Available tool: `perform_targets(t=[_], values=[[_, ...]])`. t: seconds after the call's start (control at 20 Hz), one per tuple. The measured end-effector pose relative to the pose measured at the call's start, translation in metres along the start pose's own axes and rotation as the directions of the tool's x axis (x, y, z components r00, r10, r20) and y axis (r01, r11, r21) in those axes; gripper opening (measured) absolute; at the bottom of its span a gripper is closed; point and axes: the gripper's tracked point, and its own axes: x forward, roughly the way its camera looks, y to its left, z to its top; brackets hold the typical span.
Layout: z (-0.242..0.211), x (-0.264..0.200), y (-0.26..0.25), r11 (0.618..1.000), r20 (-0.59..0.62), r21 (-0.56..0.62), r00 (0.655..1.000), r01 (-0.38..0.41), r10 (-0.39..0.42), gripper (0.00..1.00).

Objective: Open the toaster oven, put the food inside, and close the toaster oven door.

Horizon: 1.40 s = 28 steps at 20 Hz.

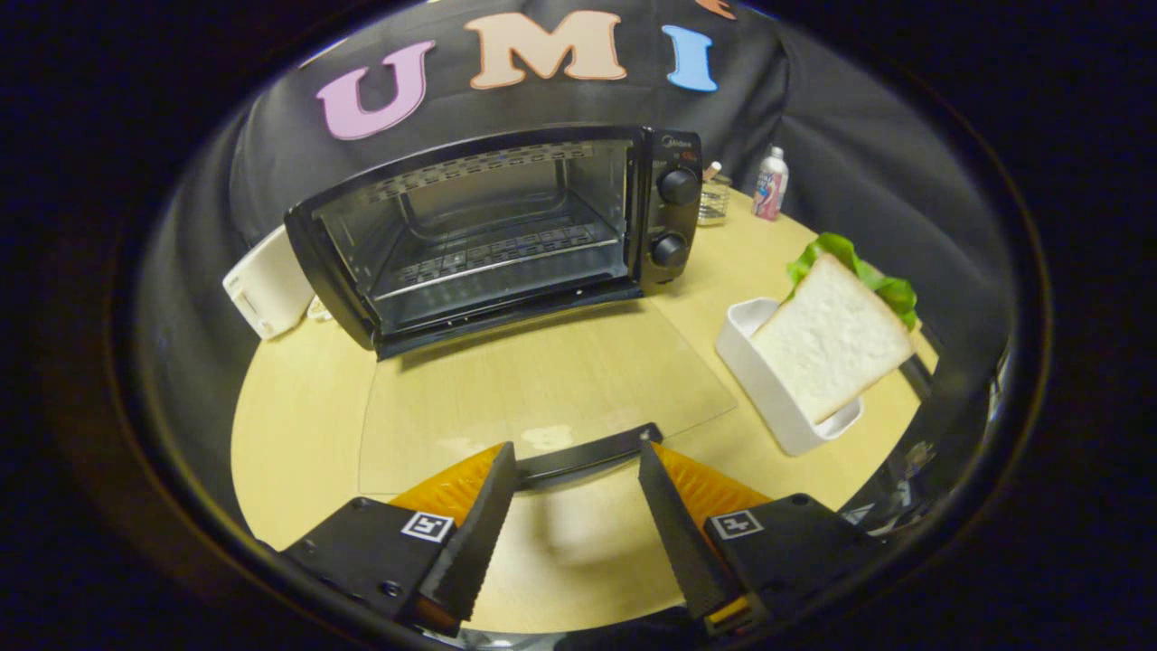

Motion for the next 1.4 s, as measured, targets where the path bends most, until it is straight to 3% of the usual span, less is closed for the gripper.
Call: perform_targets(t=[0.25, 0.5, 0.9, 1.4], values=[[0.046, -0.028, -0.033, 0.998, 0.053, 0.032, 0.997, 0.049, -0.051, 0.88], [0.092, -0.058, -0.107, 0.997, 0.119, 0.029, 0.990, 0.073, -0.076, 0.88], [0.118, -0.053, -0.201, 0.997, 0.146, 0.041, 0.988, -0.062, 0.055, 0.87], [0.084, 0.007, -0.220, 0.959, 0.010, 0.120, 0.967, -0.255, 0.256, 0.83]])
